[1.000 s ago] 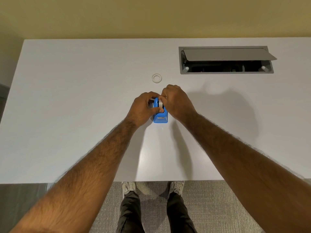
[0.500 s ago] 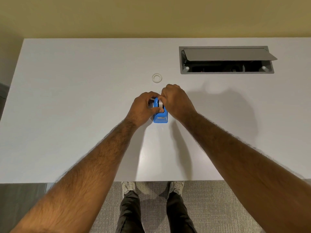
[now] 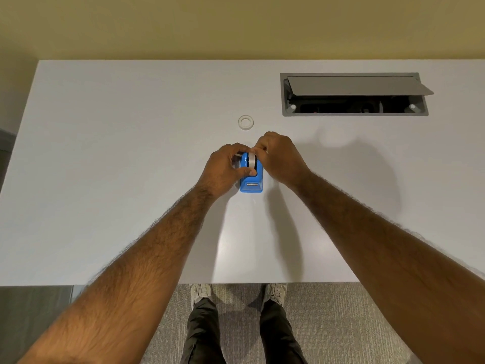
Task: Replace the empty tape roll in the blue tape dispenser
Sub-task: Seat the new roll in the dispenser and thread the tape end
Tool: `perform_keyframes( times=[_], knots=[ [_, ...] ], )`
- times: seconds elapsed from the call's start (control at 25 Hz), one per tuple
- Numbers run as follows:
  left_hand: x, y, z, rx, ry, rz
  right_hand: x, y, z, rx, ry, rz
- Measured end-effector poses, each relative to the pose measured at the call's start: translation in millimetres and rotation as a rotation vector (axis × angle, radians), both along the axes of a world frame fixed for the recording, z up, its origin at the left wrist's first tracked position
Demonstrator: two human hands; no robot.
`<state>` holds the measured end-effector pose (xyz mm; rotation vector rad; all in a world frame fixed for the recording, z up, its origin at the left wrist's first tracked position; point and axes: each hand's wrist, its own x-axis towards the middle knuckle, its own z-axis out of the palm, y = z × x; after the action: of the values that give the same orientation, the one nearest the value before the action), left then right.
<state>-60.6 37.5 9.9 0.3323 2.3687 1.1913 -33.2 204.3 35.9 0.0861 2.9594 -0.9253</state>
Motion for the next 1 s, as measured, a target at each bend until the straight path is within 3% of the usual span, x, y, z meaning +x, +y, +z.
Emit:
perform_keyframes(
  times=[1.0],
  knots=[
    [2,0,-5,0.024,0.006,0.004,11,4,8,-0.039,-0.052,-0.045]
  ],
)
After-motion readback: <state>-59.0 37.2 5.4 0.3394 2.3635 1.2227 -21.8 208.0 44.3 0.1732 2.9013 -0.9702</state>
